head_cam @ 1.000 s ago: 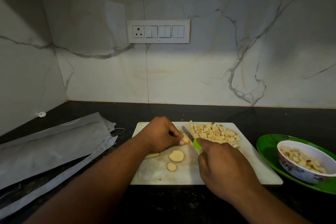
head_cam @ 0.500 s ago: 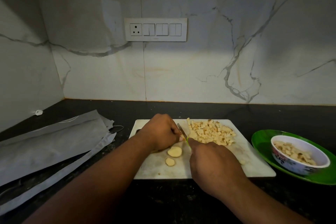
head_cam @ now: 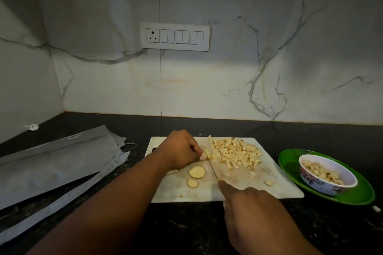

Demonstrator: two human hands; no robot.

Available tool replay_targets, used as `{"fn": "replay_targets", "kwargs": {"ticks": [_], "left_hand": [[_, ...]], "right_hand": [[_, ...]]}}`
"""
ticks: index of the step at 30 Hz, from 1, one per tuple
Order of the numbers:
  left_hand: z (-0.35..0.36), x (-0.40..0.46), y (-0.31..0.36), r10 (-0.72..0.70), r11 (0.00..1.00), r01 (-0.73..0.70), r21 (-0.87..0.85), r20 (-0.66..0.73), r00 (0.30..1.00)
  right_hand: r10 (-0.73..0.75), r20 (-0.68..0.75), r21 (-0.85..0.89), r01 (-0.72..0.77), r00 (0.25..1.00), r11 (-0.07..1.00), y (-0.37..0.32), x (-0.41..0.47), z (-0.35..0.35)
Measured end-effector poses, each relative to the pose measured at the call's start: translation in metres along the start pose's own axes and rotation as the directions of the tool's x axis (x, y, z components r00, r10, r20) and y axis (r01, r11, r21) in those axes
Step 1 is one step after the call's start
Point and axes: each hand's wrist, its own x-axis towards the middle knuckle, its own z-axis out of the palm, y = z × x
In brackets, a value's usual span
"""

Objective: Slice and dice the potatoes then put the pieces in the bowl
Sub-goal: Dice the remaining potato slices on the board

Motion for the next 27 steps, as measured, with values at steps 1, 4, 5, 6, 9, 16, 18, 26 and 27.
{"fn": "replay_targets", "kwargs": {"ticks": [1,4,5,6,9,16,18,26,27], "left_hand": [[0.0,0.0,-0.001,-0.007,1.0,0.007,-0.015,-0.004,1.0],[-0.002,0.0,-0.003,-0.025,0.998,0.023,-0.053,-0.039,0.999],[-0.002,0.0,-0.003,-0.036,0.997,0.033,-0.064,-0.044,0.998],[-0.002,0.0,-0.004,-0.044,0.996,0.041,-0.074,-0.042,0.998],[-0.002,-0.001,-0.005,-0.041,0.996,0.04,-0.083,-0.011,0.999],[-0.005,0.002,-0.006,-0.016,0.999,0.017,-0.034,0.012,1.0],[-0.005,0.003,-0.006,-0.003,1.0,0.003,-0.02,0.0,1.0],[-0.005,0.008,-0.003,-0.03,0.999,0.03,0.011,-0.006,1.0],[-0.005,0.008,-0.003,-0.034,0.999,0.034,0.008,-0.002,0.999]], "right_hand": [[0.023,0.012,-0.016,-0.022,1.0,1.0,0.0,-0.003,-0.002],[0.059,-0.041,-0.067,-0.062,0.997,0.996,0.0,0.0,-0.002],[0.057,-0.077,-0.069,-0.063,0.995,0.996,0.0,0.006,-0.002],[0.057,-0.11,-0.067,-0.065,0.992,0.996,0.0,0.014,-0.001],[0.072,-0.166,-0.046,-0.081,0.983,0.996,0.002,0.042,0.001],[0.036,-0.144,0.017,-0.034,0.989,0.999,0.001,0.061,0.014],[0.032,-0.132,0.016,-0.03,0.991,0.999,0.001,0.062,0.017],[0.001,-0.061,-0.005,-0.001,0.998,1.0,0.002,0.036,0.01],[-0.01,-0.052,-0.012,0.01,0.999,1.0,0.002,0.027,0.008]]}}
